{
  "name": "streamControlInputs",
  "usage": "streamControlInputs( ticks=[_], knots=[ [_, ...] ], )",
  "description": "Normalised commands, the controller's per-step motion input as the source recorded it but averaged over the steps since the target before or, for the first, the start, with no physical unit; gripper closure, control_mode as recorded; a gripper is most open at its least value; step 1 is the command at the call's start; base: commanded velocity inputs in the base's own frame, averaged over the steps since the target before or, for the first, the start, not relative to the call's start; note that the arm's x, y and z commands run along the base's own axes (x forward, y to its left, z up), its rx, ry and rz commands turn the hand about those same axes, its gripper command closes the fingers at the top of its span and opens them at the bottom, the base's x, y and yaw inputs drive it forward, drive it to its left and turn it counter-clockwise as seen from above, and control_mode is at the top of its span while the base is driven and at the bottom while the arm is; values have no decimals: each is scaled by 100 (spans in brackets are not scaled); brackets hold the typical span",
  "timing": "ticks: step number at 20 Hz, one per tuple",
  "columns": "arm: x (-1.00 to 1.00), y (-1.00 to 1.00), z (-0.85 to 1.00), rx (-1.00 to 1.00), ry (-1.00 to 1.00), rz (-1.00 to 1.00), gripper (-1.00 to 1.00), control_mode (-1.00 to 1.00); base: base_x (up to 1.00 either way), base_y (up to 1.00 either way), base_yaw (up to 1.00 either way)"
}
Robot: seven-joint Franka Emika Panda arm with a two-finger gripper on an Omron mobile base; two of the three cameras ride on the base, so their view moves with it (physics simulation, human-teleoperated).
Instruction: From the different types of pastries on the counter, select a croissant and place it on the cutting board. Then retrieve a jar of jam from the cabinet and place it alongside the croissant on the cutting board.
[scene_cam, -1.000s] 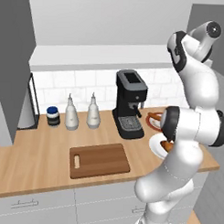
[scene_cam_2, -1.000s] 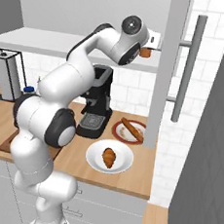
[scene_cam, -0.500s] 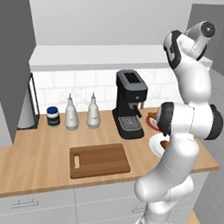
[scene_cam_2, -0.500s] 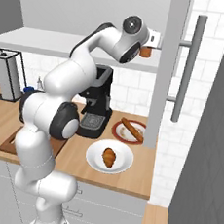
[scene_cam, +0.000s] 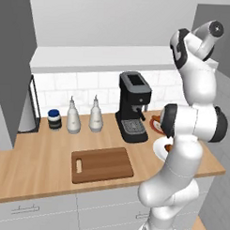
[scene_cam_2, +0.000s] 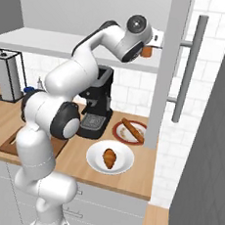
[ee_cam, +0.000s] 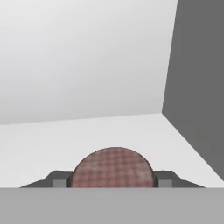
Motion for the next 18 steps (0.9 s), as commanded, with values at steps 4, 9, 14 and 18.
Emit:
streamControlInputs(
  ticks=[4, 9, 14, 18],
  knots=[
    [-28, 0, 3, 0, -9, -2, 100, -100, 0, 0, 0],
    [-6, 0, 9, 0, -5, -3, 100, -100, 0, 0, 0],
    [-27, 0, 30, 0, 0, -4, 100, -100, 0, 0, 0],
    [-30, 0, 36, 1, 0, -3, 100, -100, 0, 0, 0]
  ],
)
